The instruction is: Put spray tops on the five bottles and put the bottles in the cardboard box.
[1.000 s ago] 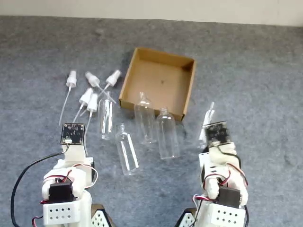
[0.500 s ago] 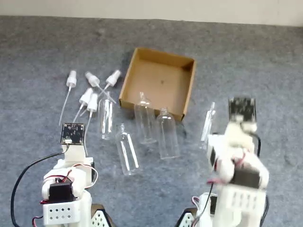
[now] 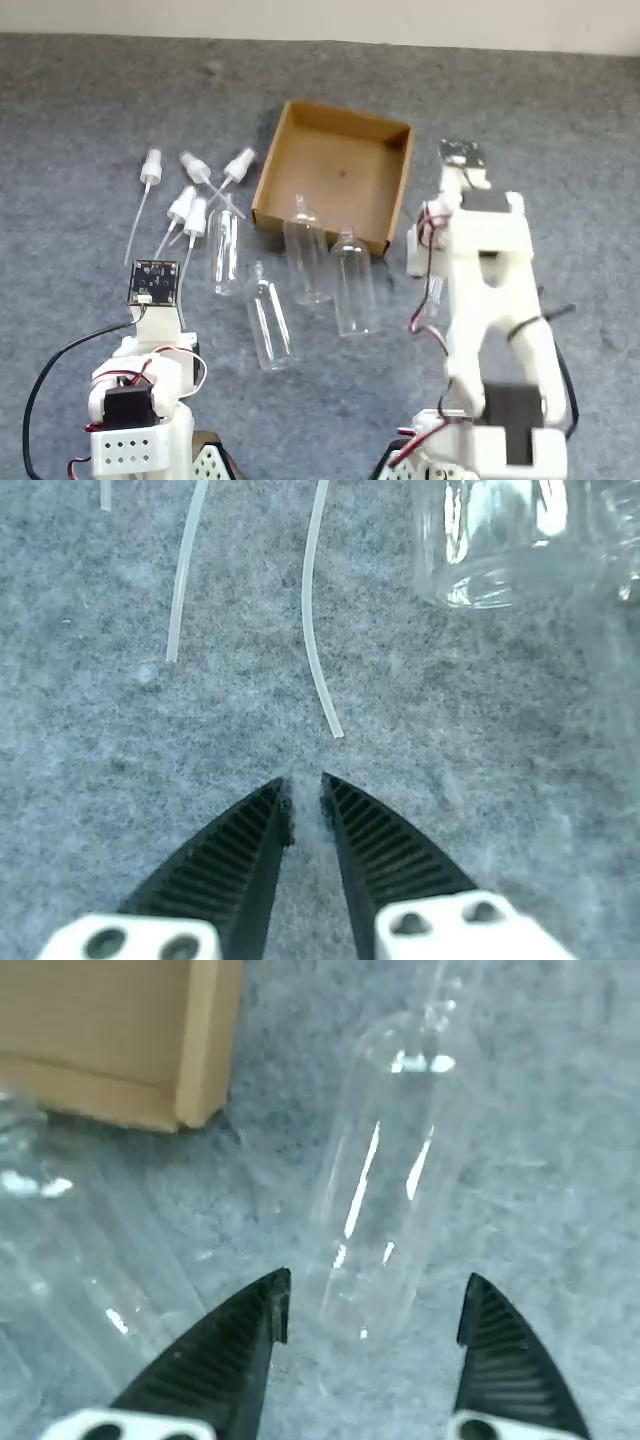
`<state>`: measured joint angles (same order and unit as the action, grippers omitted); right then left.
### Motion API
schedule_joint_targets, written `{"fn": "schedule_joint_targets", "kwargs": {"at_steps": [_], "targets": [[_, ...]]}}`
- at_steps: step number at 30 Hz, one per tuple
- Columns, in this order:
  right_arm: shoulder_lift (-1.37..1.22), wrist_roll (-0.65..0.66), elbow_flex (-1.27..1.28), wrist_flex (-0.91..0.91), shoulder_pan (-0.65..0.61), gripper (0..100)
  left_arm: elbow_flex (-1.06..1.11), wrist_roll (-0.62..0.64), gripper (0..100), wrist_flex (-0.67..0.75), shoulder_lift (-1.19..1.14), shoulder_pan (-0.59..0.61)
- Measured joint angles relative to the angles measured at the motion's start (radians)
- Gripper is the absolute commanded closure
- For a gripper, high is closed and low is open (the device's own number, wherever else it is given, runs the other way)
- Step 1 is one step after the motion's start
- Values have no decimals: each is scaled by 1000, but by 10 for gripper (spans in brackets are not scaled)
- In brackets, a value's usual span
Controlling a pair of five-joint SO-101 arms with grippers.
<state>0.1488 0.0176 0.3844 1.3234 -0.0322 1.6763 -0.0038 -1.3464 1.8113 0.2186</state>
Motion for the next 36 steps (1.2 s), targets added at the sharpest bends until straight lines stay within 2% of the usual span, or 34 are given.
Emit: {"fn": "schedule_joint_targets", "kwargs": {"at_steps": [4,9,11,18,21,25,30,33,36], "targets": [[-130,0,-57,-35,-2,789,0,0,994,0,0,0],[-244,15,-69,-86,17,967,0,0,994,0,0,0],[-255,58,-80,-92,46,995,0,0,994,0,0,0],[-256,244,-86,-94,160,995,0,0,994,0,0,0],[-256,384,-86,-94,193,995,0,0,994,21,0,8],[-256,534,-86,-94,245,995,0,0,993,198,0,137],[-256,597,-86,-94,269,995,0,0,992,445,0,367],[-256,591,-86,-94,269,995,0,-18,992,473,0,466],[-256,580,-86,-94,270,995,0,-143,992,479,0,497]]}}
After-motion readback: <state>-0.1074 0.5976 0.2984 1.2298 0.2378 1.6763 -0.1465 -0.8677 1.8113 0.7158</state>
